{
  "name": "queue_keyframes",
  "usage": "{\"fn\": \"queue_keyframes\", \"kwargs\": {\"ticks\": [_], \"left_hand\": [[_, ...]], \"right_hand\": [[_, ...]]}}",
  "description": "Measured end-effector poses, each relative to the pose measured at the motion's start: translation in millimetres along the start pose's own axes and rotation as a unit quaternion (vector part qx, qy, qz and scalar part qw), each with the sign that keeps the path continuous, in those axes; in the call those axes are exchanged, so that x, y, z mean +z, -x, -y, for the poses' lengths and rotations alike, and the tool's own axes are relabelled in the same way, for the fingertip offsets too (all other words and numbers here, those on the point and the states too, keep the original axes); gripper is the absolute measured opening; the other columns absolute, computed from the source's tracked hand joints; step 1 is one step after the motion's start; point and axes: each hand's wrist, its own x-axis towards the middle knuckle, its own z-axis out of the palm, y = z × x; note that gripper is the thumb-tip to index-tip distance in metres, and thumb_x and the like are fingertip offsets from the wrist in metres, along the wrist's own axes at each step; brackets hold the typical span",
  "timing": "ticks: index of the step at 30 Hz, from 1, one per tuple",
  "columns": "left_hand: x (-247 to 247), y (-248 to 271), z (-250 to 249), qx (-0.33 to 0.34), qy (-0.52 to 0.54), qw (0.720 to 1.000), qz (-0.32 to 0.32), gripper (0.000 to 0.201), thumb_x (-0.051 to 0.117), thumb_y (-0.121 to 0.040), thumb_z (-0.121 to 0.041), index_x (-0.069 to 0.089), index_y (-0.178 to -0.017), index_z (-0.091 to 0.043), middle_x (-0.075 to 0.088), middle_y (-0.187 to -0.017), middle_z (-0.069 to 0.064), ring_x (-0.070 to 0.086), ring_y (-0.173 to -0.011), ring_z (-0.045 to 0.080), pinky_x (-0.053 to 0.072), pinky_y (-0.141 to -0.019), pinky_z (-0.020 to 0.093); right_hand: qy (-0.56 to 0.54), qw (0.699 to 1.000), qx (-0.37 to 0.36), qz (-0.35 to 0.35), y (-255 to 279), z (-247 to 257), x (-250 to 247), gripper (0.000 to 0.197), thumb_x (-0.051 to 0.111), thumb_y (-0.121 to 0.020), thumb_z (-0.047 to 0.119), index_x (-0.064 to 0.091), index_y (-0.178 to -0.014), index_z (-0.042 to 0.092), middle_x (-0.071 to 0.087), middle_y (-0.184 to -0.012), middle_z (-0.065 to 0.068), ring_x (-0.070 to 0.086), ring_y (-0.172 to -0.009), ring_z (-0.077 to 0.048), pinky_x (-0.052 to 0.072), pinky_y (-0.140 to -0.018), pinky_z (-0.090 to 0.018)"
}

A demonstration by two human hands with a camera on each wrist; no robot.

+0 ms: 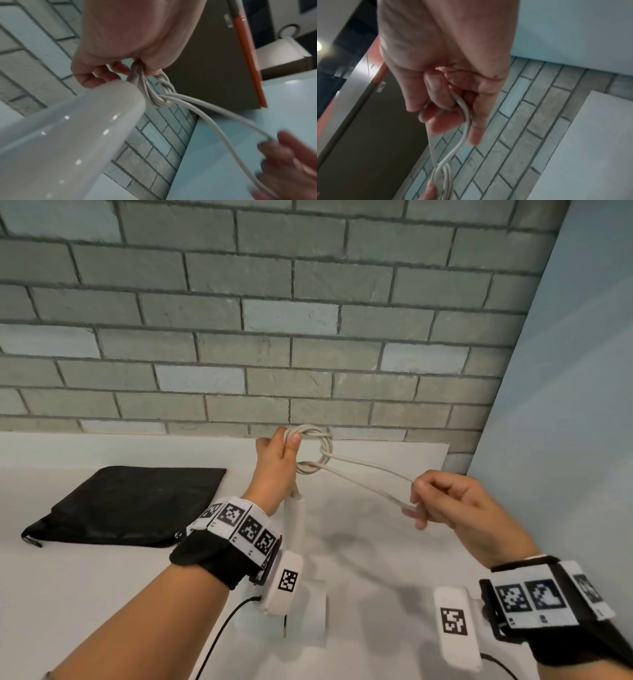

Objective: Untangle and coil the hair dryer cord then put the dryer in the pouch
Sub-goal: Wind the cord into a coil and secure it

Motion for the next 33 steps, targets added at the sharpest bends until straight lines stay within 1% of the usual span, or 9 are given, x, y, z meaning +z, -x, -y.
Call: {"fn": "queue_keyframes", "kwargs": {"ticks": [4,8,13,18,21,23,28,30,33], "left_hand": [[-1.5,-5.1,2.7,-0.015,-0.015,1.000,-0.009,0.033,0.032,-0.097,-0.033,0.050,-0.114,-0.012,0.032,-0.127,0.016,0.044,-0.110,0.029,0.031,-0.103,0.027],[1.0,-5.1,2.3,-0.018,-0.007,1.000,-0.005,0.032,0.032,-0.097,-0.033,0.050,-0.114,-0.012,0.030,-0.131,0.018,0.042,-0.115,0.028,0.027,-0.100,0.024],[-0.8,-4.9,0.4,-0.013,-0.002,1.000,-0.005,0.033,0.032,-0.097,-0.032,0.049,-0.116,-0.012,0.030,-0.130,0.015,0.042,-0.100,0.020,0.032,-0.080,0.002],[-4.7,-6.9,3.3,-0.025,0.013,1.000,-0.001,0.034,0.030,-0.097,-0.035,0.045,-0.122,-0.017,0.046,-0.124,0.012,0.046,-0.105,0.022,0.037,-0.091,0.027],[-3.6,-3.5,-1.0,-0.044,0.074,0.996,0.020,0.026,0.030,-0.098,-0.034,0.044,-0.115,-0.020,0.056,-0.096,0.004,0.061,-0.088,0.025,0.052,-0.073,0.037],[-2.0,-0.2,-4.4,-0.055,0.135,0.989,0.036,0.019,0.030,-0.098,-0.031,0.043,-0.108,-0.021,0.056,-0.082,0.005,0.065,-0.063,0.019,0.054,-0.057,0.031],[2.5,5.7,-7.6,-0.039,0.172,0.984,0.036,0.017,0.029,-0.099,-0.028,0.045,-0.091,-0.027,0.055,-0.072,0.006,0.061,-0.046,0.012,0.051,-0.044,0.020],[4.7,7.8,-9.1,-0.036,0.174,0.984,0.030,0.019,0.029,-0.099,-0.028,0.044,-0.088,-0.029,0.054,-0.070,0.007,0.061,-0.044,0.011,0.049,-0.043,0.018],[1.3,7.8,-8.8,-0.047,0.186,0.981,0.016,0.018,0.028,-0.099,-0.028,0.045,-0.095,-0.023,0.054,-0.069,0.007,0.060,-0.042,0.009,0.048,-0.042,0.017]], "right_hand": [[0.118,0.990,0.014,-0.079,-0.9,-5.4,-9.6,0.021,0.055,-0.088,0.024,0.063,-0.074,0.010,0.047,-0.038,0.007,0.039,-0.041,-0.008,0.051,-0.066,-0.036],[0.031,0.995,-0.013,-0.098,-0.1,-13.5,-12.1,0.038,0.065,-0.070,0.054,0.065,-0.069,0.016,0.039,-0.034,0.005,0.034,-0.038,-0.012,0.051,-0.063,-0.026],[-0.003,0.993,-0.019,-0.115,-1.0,-13.7,-19.1,0.044,0.074,-0.058,0.053,0.068,-0.069,0.010,0.036,-0.037,0.012,0.028,-0.033,-0.006,0.033,-0.041,-0.022],[-0.067,0.992,0.004,-0.110,3.3,-23.7,-36.3,0.058,0.081,-0.041,0.059,0.069,-0.067,0.009,0.027,-0.039,0.008,0.018,-0.034,-0.006,0.015,-0.041,-0.018],[0.014,0.995,0.021,-0.099,7.2,-36.8,-34.6,0.040,0.076,-0.060,0.050,0.067,-0.063,0.010,0.033,-0.038,0.008,0.025,-0.036,-0.010,0.020,-0.041,-0.021],[0.101,0.990,0.034,-0.090,5.1,-49.5,-32.1,0.020,0.066,-0.080,0.016,0.065,-0.060,0.014,0.050,-0.042,0.003,0.045,-0.038,-0.012,0.039,-0.045,-0.022],[0.276,0.957,0.074,0.042,-8.0,-59.6,-8.5,0.051,0.044,-0.083,-0.012,0.049,-0.110,0.030,0.059,-0.105,-0.004,0.061,-0.094,-0.011,0.042,-0.081,-0.007],[0.229,0.969,0.054,0.077,-14.4,-52.8,14.7,0.059,0.044,-0.082,-0.013,0.041,-0.118,0.034,0.058,-0.099,-0.002,0.058,-0.088,-0.014,0.042,-0.079,-0.010],[0.123,0.989,0.000,0.077,-18.3,-36.5,45.5,0.033,0.047,-0.091,0.004,0.051,-0.119,0.022,0.049,-0.066,0.011,0.047,-0.063,-0.002,0.038,-0.063,-0.009]]}}
